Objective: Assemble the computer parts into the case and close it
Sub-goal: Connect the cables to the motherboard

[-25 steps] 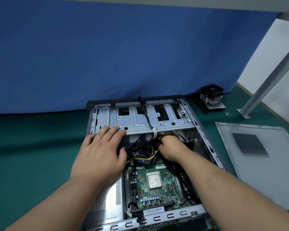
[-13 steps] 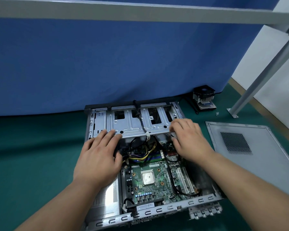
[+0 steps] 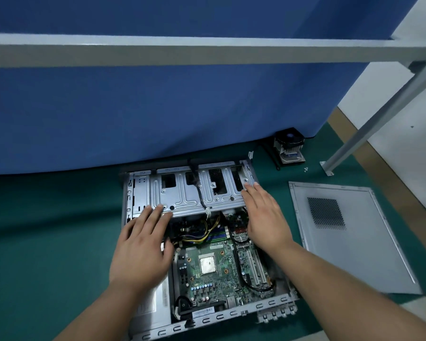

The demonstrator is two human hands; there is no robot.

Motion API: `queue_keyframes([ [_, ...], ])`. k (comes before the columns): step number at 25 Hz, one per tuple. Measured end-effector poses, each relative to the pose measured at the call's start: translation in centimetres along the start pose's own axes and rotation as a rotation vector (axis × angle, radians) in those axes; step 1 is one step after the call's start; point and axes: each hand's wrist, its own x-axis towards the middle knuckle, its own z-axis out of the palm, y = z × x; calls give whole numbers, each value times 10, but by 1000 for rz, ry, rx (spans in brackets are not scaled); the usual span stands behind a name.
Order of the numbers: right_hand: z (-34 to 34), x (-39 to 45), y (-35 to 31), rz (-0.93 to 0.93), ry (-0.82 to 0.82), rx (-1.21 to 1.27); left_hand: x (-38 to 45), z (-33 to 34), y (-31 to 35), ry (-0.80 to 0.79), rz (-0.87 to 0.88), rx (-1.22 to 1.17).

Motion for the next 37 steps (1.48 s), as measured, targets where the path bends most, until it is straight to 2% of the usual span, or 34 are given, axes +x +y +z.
queue_keyframes([
  [6, -10, 4, -1, 37, -81, 90, 17, -6, -1, -23, -31, -63],
  [10, -15, 4, 0, 48, -98, 138, 57, -13, 9, -109, 31, 97],
  [14, -13, 5, 2, 39, -64, 149, 73, -11, 15, -176, 16, 201],
  [21, -15, 0, 7, 31, -80, 224, 75, -18, 21, -224, 58, 256],
  [31, -18, -21, 14, 14, -125, 89, 55, -19, 28, -230, 118, 233],
  [33, -23, -5, 12, 30, -110, 63, 62, -26, 29, -219, 91, 164],
  [37, -20, 17, 3, 105, -52, 82, 98, -30, 46, -179, -116, -139],
])
